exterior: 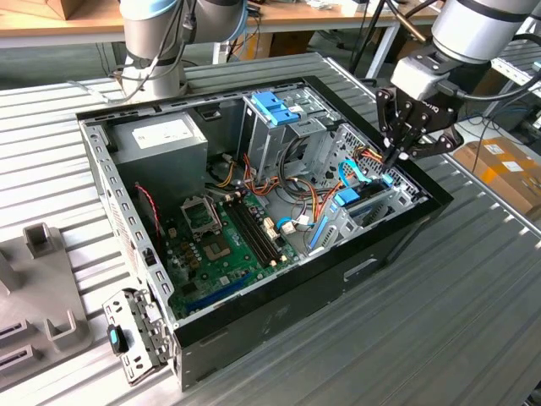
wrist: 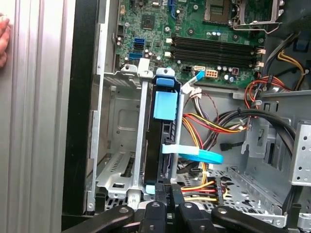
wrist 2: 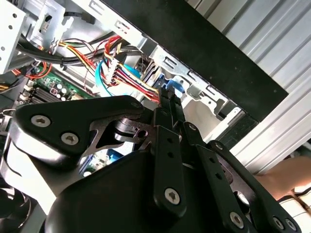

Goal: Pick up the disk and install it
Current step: 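Insert the second disk wire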

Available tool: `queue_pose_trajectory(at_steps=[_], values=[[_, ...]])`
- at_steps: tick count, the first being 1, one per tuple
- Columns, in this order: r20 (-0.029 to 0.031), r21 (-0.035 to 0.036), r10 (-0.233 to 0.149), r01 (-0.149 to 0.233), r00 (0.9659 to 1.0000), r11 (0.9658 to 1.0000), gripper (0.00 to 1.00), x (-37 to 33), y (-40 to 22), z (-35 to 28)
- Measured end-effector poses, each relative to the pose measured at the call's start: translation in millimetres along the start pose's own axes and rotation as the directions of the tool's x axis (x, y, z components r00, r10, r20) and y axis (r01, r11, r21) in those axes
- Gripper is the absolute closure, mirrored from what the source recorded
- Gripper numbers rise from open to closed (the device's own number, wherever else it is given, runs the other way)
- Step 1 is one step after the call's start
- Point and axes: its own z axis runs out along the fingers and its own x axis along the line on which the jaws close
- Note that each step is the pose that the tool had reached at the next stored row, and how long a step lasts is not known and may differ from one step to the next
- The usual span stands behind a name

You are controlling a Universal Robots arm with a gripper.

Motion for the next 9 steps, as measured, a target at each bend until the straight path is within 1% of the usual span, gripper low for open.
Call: queue_pose_trajectory(at_steps=[5,9], values=[[-0.0029,0.0004,0.04,-0.04,0.9992,0.9992,0.84,-0.2,1.9,1.4],[-0.0061,0.0009,0.083,-0.083,0.9965,0.9965,0.84,-0.3,4.1,2.9]])
